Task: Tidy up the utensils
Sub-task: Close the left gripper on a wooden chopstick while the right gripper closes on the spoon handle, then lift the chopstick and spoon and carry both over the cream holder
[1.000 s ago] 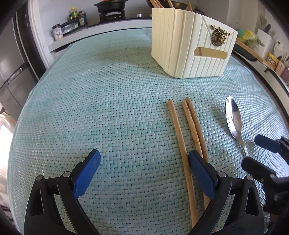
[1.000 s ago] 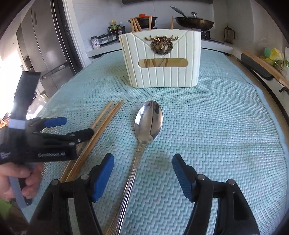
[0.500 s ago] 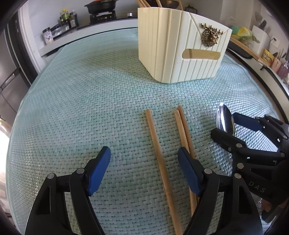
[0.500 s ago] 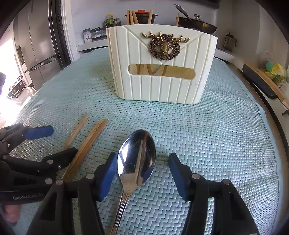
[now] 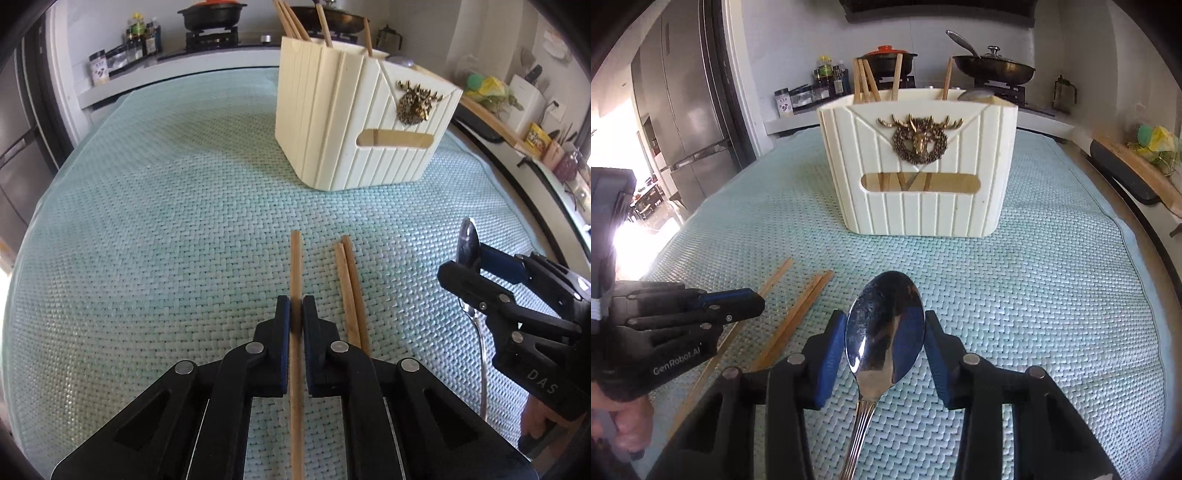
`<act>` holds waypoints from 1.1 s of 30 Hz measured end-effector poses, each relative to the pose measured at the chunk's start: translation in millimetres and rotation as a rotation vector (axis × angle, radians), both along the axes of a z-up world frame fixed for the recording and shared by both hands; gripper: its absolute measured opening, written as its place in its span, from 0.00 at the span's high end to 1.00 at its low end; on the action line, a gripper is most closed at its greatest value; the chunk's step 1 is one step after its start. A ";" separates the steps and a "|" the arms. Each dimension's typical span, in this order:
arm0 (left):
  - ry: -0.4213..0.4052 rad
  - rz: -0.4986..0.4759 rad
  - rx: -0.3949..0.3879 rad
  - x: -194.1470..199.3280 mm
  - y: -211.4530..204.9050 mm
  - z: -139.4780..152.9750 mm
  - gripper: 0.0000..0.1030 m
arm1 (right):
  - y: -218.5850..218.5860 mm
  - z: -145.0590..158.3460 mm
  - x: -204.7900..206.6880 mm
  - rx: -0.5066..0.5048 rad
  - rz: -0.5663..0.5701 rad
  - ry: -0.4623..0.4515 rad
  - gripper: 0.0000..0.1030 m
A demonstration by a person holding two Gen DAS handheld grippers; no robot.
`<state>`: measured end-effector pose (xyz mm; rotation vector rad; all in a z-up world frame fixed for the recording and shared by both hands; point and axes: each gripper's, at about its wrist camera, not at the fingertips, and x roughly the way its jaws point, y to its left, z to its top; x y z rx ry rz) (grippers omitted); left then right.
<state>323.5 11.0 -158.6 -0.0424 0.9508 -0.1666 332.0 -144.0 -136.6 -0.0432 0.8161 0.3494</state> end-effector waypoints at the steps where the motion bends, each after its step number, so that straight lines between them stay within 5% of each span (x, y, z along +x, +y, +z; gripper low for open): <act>1: -0.015 0.001 -0.008 -3.5 2.6 6.6 0.95 | -3.2 5.6 -4.2 0.008 0.005 -0.012 0.59; 15: -0.266 -0.010 -0.114 -76.9 17.1 99.6 0.95 | -35.2 92.1 -76.4 0.111 0.048 -0.204 0.59; 33: -0.367 -0.031 -0.177 -83.3 19.4 140.5 0.96 | -38.7 155.7 -87.0 0.121 0.074 -0.333 0.60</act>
